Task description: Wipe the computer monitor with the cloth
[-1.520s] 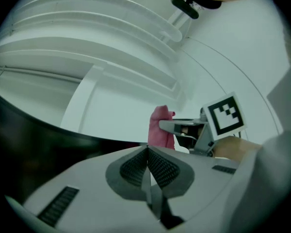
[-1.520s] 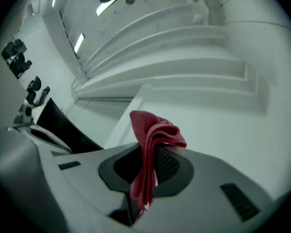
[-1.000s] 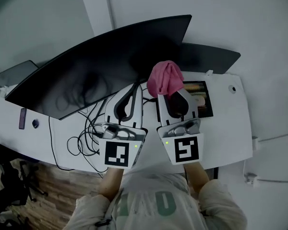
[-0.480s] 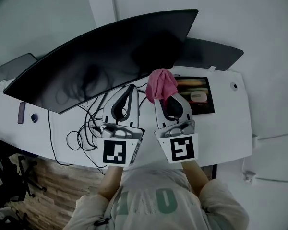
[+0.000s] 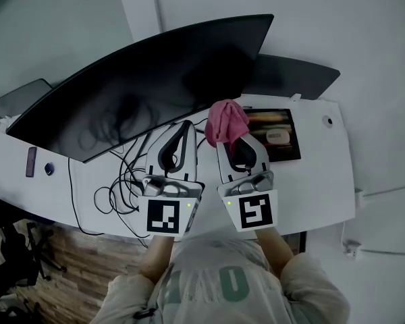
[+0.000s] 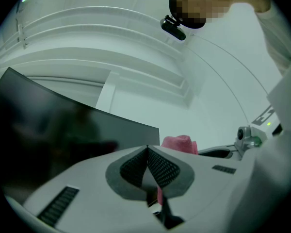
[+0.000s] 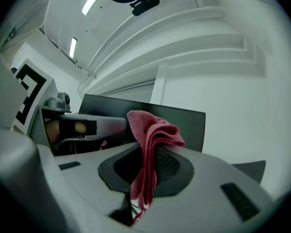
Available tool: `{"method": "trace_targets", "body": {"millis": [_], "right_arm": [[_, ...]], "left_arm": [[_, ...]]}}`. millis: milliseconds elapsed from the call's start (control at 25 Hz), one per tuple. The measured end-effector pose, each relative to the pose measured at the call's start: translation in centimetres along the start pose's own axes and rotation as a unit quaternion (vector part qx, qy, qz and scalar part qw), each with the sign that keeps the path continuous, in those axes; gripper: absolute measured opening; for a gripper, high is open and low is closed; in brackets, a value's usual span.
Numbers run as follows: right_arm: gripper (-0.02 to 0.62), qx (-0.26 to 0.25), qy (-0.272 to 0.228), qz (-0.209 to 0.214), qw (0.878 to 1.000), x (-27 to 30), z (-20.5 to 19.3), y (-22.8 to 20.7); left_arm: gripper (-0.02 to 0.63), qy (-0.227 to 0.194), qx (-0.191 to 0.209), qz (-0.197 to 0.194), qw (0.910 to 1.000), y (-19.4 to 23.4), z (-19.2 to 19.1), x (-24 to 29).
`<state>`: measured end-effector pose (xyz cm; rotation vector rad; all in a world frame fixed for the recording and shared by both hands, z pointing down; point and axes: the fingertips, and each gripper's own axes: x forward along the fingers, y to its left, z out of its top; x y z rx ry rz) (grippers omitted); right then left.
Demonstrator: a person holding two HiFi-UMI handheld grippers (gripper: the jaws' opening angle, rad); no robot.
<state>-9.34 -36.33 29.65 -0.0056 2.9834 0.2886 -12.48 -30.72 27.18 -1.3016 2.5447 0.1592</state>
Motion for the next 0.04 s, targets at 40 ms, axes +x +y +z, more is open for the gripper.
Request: {"method": "trace_targets", "body": {"millis": [40], "right_arm": [[0.051,0.000,0.000,0.000,1.000,-0.01,-0.01,0.04]], "left_arm": [[0.014,-0.002,0.000,-0.001,1.0000,-0.04,0.10,0.01]]}}
